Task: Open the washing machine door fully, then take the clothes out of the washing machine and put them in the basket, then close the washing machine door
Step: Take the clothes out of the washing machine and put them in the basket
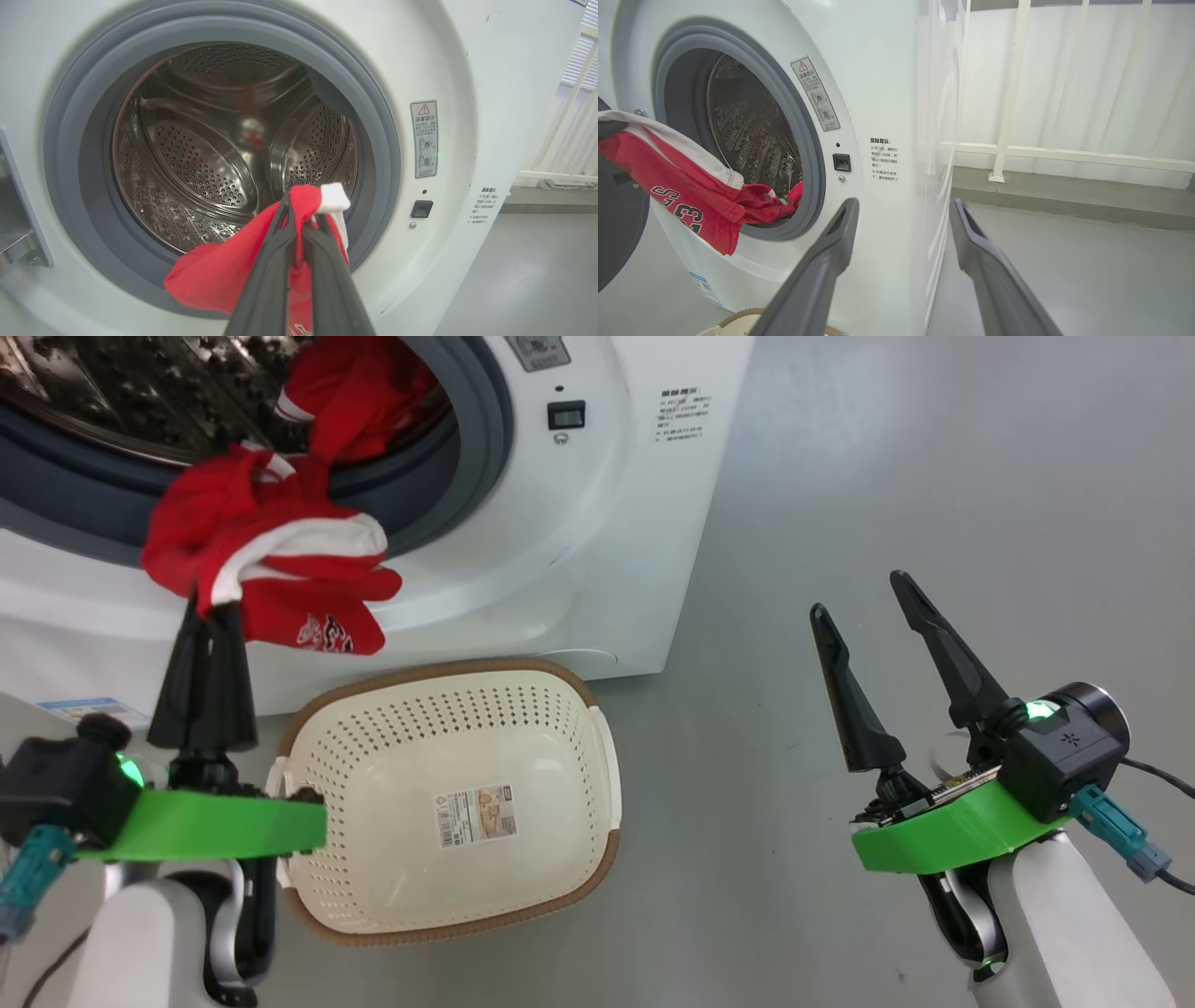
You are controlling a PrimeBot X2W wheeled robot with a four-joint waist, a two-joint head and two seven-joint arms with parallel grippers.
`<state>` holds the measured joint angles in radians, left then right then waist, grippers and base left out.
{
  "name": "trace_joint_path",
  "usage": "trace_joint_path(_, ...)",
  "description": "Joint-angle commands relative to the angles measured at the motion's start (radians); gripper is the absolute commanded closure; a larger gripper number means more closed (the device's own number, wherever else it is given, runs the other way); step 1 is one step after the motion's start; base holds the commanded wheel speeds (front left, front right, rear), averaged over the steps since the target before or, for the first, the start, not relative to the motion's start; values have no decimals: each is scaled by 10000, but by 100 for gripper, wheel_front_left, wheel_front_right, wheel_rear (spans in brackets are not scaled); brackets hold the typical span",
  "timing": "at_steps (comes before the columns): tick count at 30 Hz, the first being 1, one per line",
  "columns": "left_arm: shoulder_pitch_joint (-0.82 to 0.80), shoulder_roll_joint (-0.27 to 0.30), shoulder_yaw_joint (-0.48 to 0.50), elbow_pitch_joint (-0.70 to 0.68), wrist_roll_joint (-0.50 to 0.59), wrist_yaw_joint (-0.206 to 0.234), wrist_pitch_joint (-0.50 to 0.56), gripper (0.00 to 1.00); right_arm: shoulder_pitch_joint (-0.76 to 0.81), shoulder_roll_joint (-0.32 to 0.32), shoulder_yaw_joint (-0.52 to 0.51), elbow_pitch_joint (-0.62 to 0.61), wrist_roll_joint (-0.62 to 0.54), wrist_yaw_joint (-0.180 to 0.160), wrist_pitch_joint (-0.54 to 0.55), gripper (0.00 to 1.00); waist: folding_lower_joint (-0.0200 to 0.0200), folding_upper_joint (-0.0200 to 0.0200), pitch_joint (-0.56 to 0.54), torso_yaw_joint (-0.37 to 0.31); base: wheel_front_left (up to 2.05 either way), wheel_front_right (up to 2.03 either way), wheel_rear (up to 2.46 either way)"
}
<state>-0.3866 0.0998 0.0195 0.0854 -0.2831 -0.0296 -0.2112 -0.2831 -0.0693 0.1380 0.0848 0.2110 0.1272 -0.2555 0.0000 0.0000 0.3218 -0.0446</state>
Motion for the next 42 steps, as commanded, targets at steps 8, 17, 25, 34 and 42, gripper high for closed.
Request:
trace_joint_path(8,837,-75,55,-656,-439,165,423,100,163,105,178,-268,-43,35,-63,0,0,0,-192,18,0,0,0)
trace_joint_path(17,712,-399,-424,1126,-1377,-8,14,100,95,133,305,-338,-101,35,-63,0,0,0,69,-151,0,0,0)
trace_joint_path(25,93,-467,-863,3385,-1940,-344,-269,100,45,136,186,-503,-201,35,-63,0,0,0,629,-195,0,0,0)
trace_joint_path(34,-1156,-491,-1211,6365,-2613,-689,-462,100,-320,99,351,-641,-258,35,-63,0,0,0,1380,-195,0,0,0)
trace_joint_path(42,-2272,-494,-1510,8627,-3123,-778,-502,100,-669,8,471,-673,-259,35,-63,0,0,0,2085,-405,0,0,0)
